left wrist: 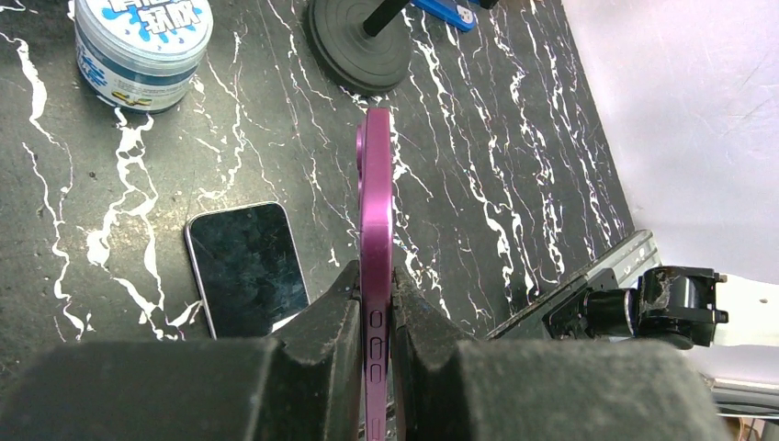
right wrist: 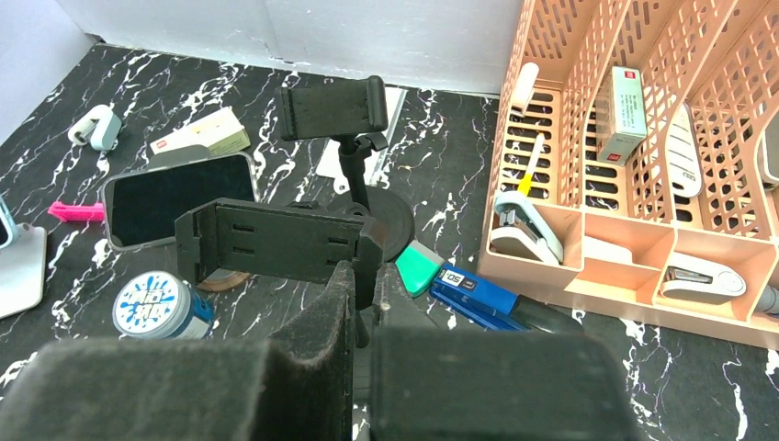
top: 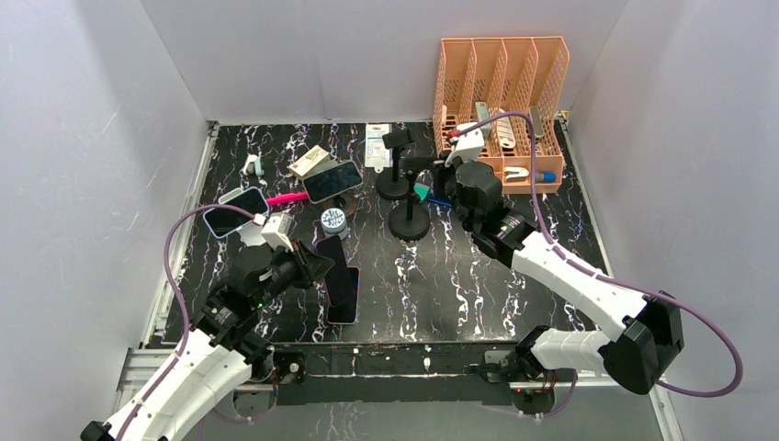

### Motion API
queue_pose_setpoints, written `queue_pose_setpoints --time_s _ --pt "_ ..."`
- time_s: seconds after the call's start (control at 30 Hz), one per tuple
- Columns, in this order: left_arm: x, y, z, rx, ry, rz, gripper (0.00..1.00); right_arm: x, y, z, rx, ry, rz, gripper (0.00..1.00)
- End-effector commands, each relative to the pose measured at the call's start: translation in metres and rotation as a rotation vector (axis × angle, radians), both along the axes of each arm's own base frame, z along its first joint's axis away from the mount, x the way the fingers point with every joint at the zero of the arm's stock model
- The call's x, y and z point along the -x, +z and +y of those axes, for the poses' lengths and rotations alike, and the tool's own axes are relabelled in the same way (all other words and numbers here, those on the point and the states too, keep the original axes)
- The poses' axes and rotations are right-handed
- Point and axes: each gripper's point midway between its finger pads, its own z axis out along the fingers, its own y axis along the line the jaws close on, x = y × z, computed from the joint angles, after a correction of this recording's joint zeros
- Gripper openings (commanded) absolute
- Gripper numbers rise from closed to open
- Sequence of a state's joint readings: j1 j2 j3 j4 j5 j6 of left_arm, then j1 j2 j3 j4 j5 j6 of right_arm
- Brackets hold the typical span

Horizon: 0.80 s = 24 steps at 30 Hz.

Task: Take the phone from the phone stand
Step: Move the phone stand to the center of the board.

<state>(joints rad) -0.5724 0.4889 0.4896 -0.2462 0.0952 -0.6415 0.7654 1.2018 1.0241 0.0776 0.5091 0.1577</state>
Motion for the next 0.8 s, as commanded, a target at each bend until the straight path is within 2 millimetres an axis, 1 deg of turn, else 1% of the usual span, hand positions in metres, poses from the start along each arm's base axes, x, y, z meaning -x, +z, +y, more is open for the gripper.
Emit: queue_pose_setpoints --time_s 0.0,0.07,0.17,0.2,0.27,0.3,0.33,0.37,0.4,0.43,0.5,0.6,0.7,0.77 --pt "-0.003 0.015 -0.009 0.066 -0.017 -0.041 0.00 -0.014 0.036 -0.002 -0.122 -0.034 -0.106 0.01" --pt "-0.003 0.015 -0.010 0.069 -0.022 -0.037 0.00 -0.015 0.032 -0.003 -0.119 -0.033 -0.099 0.01" --pt "-0.003 0.014 -0.010 0.067 -0.024 -0.034 0.00 -0.013 0.033 -0.002 -0.121 -0.019 -0.095 0.01" --pt "-0.003 0.014 -0.011 0.066 -0.026 -0.034 0.00 -0.012 0.035 -0.001 -0.125 -0.015 -0.092 0.05" --pt "-0.003 0.013 -0.011 0.063 -0.027 -0.035 0.00 -0.008 0.037 0.001 -0.129 0.005 -0.073 0.24" --pt "-0.004 0.012 -0.011 0.061 -0.028 -0.034 0.00 -0.005 0.040 0.002 -0.134 0.023 -0.068 0.36" --pt "-0.004 0.012 -0.011 0.060 -0.030 -0.033 0.00 -0.002 0.042 0.003 -0.138 0.037 -0.061 0.50" --pt "-0.004 0.012 -0.012 0.058 -0.032 -0.034 0.00 0.001 0.044 0.004 -0.144 0.049 -0.056 0.62" --pt "-0.004 0.012 -0.012 0.057 -0.035 -0.032 0.00 0.005 0.046 0.004 -0.148 0.062 -0.048 0.70" --pt "-0.005 0.013 -0.012 0.055 -0.037 -0.033 0.00 0.008 0.045 0.003 -0.144 0.069 -0.030 0.75" --pt "-0.005 0.015 -0.013 0.054 -0.039 -0.036 0.00 0.017 0.050 0.001 -0.153 0.086 -0.011 0.81" --pt "-0.006 0.020 -0.014 0.054 -0.044 -0.046 0.00 0.038 0.057 -0.004 -0.168 0.142 0.013 0.85" --pt "-0.004 0.028 -0.016 0.060 -0.067 -0.065 0.00 0.072 0.068 0.001 -0.195 0.284 0.027 0.84" --pt "-0.001 0.034 -0.020 0.065 -0.107 -0.087 0.00 0.095 0.067 0.005 -0.216 0.377 0.072 0.82"
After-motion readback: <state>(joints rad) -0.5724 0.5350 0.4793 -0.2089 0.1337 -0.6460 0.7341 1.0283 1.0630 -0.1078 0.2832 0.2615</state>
